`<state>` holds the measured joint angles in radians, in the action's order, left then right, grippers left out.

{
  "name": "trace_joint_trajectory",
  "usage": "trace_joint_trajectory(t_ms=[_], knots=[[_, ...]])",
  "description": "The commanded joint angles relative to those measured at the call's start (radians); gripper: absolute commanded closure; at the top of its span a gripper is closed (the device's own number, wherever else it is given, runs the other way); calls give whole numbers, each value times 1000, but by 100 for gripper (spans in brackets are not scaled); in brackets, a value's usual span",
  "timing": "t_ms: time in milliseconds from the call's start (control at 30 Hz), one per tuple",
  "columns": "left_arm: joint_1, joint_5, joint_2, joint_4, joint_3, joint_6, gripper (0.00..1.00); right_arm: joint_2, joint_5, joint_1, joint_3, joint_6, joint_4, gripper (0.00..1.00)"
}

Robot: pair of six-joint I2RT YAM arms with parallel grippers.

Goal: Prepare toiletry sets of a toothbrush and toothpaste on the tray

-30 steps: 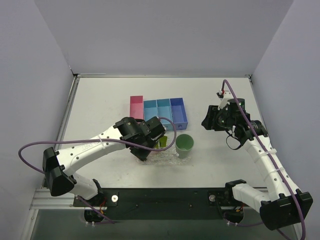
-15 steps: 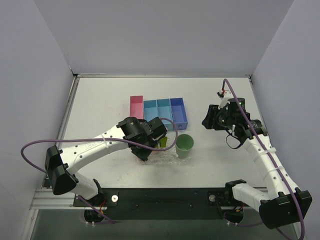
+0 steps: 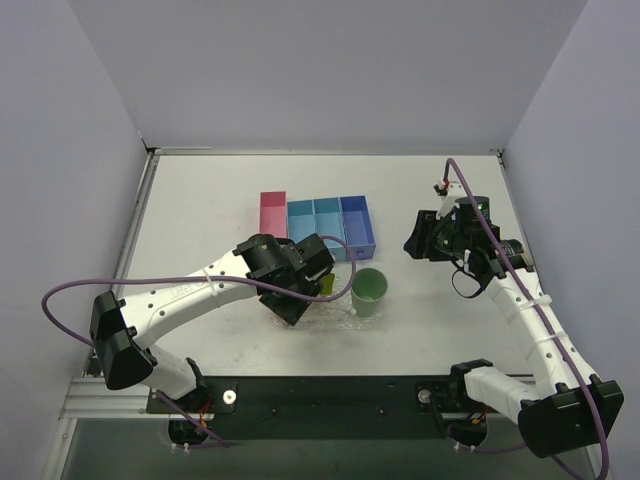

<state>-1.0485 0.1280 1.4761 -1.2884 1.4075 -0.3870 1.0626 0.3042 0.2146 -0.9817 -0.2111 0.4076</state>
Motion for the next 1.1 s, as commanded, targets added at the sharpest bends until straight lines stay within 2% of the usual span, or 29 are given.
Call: trace_joint_trajectory(t_ms=[0,200,467,867,1033,1067], knots=[[-4,12,-13,35,27,-1,47,4,16,-11,8,7,-27,56],[-4,13,-26,49,22,7,40,5,16,-12,6,4,-26,55],[-4,1,-77,107,1,27,23,2,21,-11,3,-1,-26,50],[21,27,-158,227,-60,63,20,2,41,-18,-3,-16,-26,46],[132,-37,-229,340,-126,66,19,-6,46,-40,-2,-31,-29,46],[186,-54,-240,357,-143,66,19,-7,47,-43,0,-34,-29,46]])
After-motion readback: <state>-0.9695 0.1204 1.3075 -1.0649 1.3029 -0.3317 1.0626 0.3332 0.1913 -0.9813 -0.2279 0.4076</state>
